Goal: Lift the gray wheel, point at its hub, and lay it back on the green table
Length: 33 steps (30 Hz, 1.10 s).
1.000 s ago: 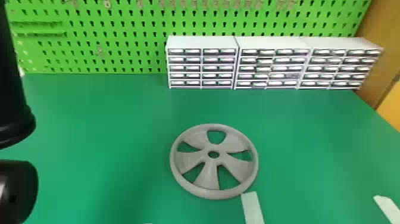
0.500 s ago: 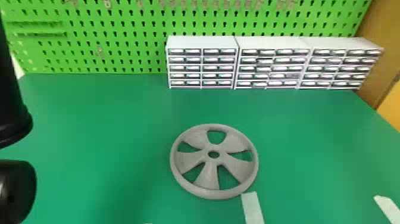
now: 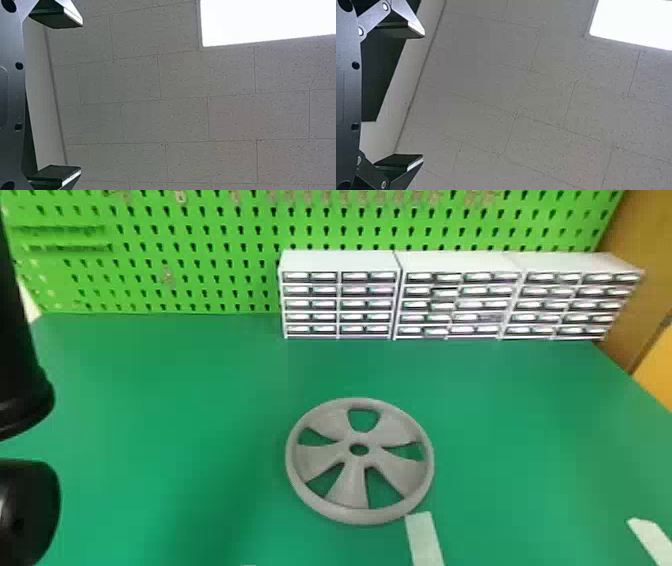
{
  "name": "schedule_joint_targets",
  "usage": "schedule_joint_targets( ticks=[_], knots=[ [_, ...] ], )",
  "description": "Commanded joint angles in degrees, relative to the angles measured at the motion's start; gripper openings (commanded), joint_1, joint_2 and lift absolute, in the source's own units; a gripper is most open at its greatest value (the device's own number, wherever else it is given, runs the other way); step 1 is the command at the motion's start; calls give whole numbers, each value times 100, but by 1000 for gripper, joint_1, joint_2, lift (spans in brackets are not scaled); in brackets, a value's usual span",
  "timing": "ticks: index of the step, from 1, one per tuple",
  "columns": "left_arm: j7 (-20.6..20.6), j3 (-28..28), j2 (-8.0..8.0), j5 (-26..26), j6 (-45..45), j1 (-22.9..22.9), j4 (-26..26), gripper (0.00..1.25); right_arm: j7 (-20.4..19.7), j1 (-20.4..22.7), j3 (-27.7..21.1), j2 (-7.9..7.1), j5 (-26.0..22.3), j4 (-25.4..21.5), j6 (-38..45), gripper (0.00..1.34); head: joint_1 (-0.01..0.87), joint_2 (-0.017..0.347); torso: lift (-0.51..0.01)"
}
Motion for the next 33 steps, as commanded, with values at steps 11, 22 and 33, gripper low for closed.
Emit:
schedule_joint_targets(
  ticks=[11,22,33],
  knots=[
    [18,-10,0,-6,0,5,0,1250,159,-37,-137,51,101,-34,271,1141,692,48,-93],
    [18,-45,9,-6,9,-13,0,1250,159,-46,-67,24,136,-34,271,1144,692,48,-93],
    [70,-36,27,-50,123,40,44,1250,150,42,-76,51,154,28,403,1146,692,48,-93]
  ],
)
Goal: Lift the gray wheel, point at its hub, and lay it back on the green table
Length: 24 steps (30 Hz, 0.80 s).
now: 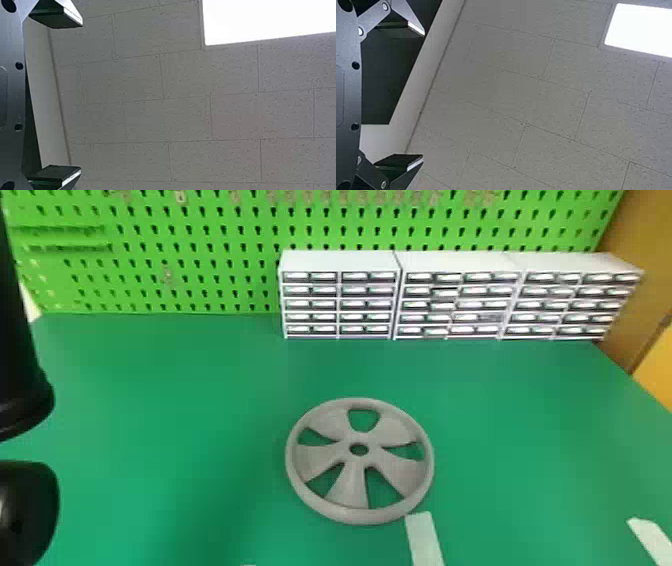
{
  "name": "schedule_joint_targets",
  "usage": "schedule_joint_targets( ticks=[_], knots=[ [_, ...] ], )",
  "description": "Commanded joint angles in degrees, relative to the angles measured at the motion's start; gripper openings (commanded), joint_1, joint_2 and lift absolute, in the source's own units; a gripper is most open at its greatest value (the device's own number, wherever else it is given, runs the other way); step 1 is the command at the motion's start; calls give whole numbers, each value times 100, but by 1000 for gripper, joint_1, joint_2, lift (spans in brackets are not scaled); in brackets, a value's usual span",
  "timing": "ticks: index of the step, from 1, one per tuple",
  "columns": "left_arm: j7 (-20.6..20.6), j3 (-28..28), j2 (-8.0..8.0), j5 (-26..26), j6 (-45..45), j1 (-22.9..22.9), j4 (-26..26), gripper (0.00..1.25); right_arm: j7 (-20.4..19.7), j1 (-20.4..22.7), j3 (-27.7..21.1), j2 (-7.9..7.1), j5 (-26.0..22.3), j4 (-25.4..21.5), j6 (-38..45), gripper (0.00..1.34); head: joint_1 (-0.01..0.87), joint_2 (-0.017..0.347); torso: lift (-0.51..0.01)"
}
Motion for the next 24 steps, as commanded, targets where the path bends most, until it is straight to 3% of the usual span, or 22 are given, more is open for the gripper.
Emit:
schedule_joint_targets(
  ticks=[1,11,24],
  knots=[
    [17,-1,-3,-5,47,52,62,1250,-1,63,-11,22,8,73,53,1144,692,48,-93],
    [61,-10,-3,48,408,360,827,1241,-1,423,-46,102,8,557,264,1141,692,48,-93],
    [114,113,-3,-101,900,1353,1310,1233,-1,1504,-152,269,-28,1084,615,1141,692,48,-93]
  ],
)
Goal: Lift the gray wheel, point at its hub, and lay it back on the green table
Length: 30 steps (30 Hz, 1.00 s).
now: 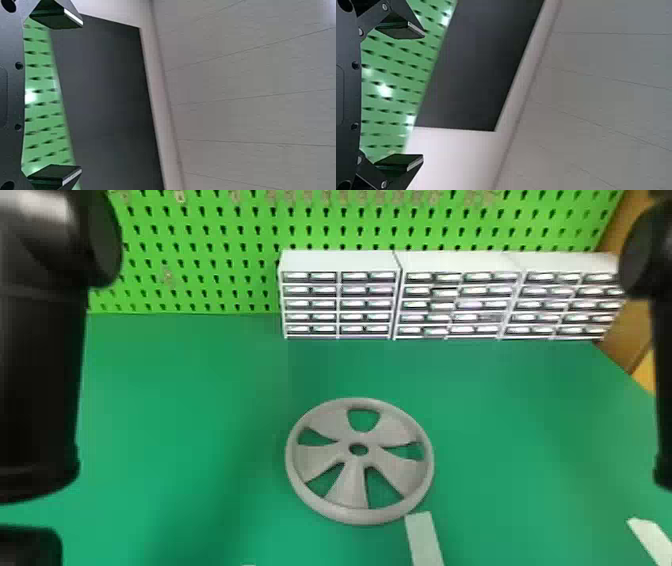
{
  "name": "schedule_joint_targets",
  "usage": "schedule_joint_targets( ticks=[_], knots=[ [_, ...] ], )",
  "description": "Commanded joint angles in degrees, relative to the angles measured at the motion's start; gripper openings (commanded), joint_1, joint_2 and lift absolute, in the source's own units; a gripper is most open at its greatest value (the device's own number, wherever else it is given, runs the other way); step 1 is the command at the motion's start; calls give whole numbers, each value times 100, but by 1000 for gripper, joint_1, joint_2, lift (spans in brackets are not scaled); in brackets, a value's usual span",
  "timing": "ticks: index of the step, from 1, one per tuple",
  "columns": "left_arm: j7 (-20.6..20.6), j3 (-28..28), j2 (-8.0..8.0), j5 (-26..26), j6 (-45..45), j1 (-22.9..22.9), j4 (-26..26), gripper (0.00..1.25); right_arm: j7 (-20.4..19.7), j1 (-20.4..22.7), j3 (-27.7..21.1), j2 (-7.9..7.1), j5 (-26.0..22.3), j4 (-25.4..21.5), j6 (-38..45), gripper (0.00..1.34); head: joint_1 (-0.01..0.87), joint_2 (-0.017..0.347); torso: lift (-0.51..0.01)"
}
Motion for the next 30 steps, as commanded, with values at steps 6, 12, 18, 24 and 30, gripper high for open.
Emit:
schedule_joint_targets(
  ticks=[6,12,18,24,30],
  knots=[
    [-1,240,-4,42,323,895,158,1232,0,860,49,154,-85,253,136,1141,692,48,-93],
    [-1,389,-48,59,411,1396,158,1229,0,1335,102,207,-120,288,268,1141,692,48,-93],
    [-1,504,-92,138,481,1853,149,1224,0,1748,102,268,-129,288,382,1141,692,48,-93],
    [-10,583,-198,130,525,2302,149,1221,0,2100,14,374,-155,209,391,1141,692,48,-93],
    [-10,697,-338,130,586,2750,149,1216,0,2469,-65,427,-164,51,461,1141,692,48,-93]
  ],
)
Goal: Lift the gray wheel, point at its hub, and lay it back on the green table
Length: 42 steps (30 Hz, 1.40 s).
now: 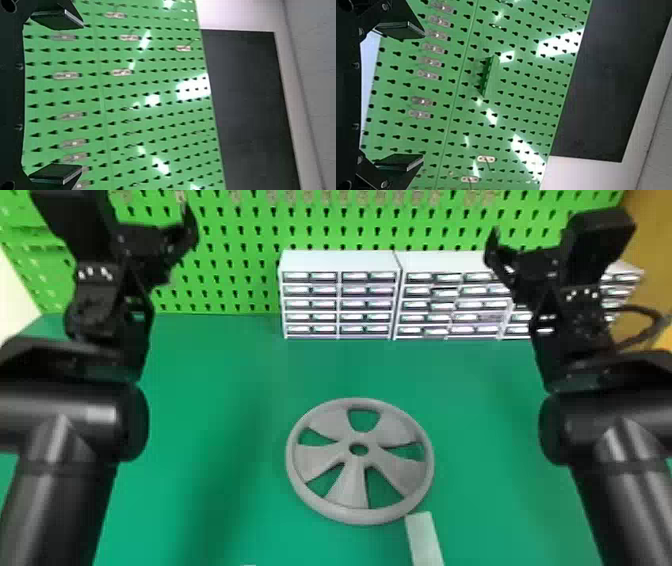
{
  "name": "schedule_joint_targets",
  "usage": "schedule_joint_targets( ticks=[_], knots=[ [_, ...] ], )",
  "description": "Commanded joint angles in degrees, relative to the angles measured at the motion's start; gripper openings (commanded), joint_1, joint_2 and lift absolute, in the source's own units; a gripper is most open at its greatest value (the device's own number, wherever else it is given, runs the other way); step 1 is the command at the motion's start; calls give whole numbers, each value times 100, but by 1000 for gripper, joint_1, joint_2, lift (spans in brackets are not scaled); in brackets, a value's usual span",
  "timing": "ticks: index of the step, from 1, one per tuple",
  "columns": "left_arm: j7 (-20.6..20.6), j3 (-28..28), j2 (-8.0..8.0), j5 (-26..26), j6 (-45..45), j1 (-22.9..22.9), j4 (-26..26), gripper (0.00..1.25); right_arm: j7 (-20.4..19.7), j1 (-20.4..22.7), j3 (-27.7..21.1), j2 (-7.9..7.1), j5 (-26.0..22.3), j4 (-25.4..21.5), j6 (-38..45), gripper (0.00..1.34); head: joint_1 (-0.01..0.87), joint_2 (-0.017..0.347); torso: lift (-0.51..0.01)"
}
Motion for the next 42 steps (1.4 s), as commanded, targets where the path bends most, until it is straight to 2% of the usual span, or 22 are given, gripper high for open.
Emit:
schedule_joint_targets(
  ticks=[1,12,21,27,33,37,42],
  knots=[
    [0,75,-81,56,43,340,0,1216,0,296,-61,24,-9,-127,71,1141,692,48,-93],
    [-123,128,-177,161,140,859,-18,1201,0,1175,-659,279,-26,-593,132,1141,692,48,-93],
    [-202,102,-274,179,78,1219,-158,1190,0,1719,-888,279,-132,-874,176,1141,692,48,-93],
    [-202,49,-432,161,-98,1518,-246,1189,0,2097,-923,349,-246,-1023,167,1141,692,48,-93],
    [-202,-4,-529,196,-282,1782,-290,1177,8,2423,-852,296,-316,-1164,167,1141,692,48,-93],
    [-202,-48,-547,187,-291,1949,-378,1172,0,2634,-809,261,-343,-1313,167,1135,692,48,-93],
    [-202,-12,-538,170,-379,2186,-422,1170,8,2801,-817,314,-352,-1375,167,1129,692,48,-93]
  ],
)
